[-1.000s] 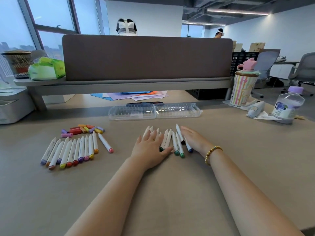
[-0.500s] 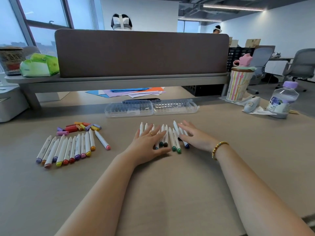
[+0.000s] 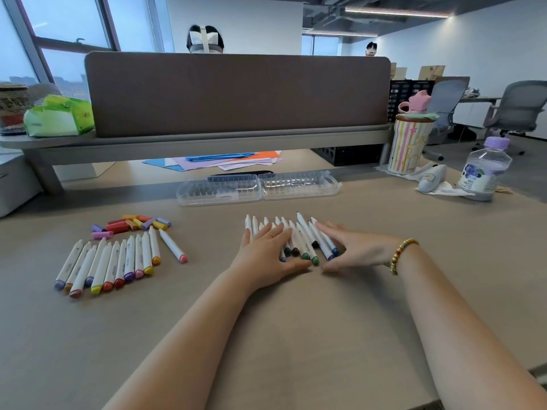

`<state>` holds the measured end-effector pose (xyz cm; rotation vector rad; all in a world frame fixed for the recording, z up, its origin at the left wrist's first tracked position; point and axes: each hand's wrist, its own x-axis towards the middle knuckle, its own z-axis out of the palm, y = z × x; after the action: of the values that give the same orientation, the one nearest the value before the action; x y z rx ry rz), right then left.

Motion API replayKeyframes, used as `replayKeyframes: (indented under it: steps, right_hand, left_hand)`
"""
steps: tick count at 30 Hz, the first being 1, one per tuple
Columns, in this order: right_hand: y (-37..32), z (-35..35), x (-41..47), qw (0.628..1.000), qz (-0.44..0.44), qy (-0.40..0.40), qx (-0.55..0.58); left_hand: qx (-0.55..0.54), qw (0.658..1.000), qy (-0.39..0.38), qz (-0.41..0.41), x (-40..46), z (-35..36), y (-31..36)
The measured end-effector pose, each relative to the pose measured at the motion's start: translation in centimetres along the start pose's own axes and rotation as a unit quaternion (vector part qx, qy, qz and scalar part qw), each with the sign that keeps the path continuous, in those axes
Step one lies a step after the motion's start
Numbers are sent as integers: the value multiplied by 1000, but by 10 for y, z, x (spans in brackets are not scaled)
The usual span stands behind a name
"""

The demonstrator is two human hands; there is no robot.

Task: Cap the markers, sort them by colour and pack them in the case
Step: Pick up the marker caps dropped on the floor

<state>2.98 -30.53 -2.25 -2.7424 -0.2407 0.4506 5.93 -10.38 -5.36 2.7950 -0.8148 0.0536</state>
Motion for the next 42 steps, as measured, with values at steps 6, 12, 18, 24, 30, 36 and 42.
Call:
replayKeyframes:
  steps: [6, 12, 18, 24, 30, 36, 42]
  right_hand:
    - [9, 0, 2, 999, -15, -8, 27]
    - [10, 7, 15, 997, -17, 40, 60]
    - [11, 7, 16, 987, -5, 120, 102]
    - [10, 11, 24, 983, 10, 148, 110]
    - [12, 5, 16, 983, -4, 135, 124]
    - [17, 6, 16, 982, 23, 150, 109]
    - [9, 16, 16, 968, 22, 213, 134]
  left_hand:
    - [-33, 999, 27, 9, 4, 5, 11]
    - [5, 998, 64, 16, 7, 6, 17]
    - [13, 999, 11, 47, 1, -4, -10]
    - [-40, 999, -2, 37, 4, -4, -20]
    - [-46, 998, 18, 24, 8, -2, -20]
    - [-88, 995, 24, 32, 8, -4, -21]
    - [-56, 997, 51, 30, 7, -4, -17]
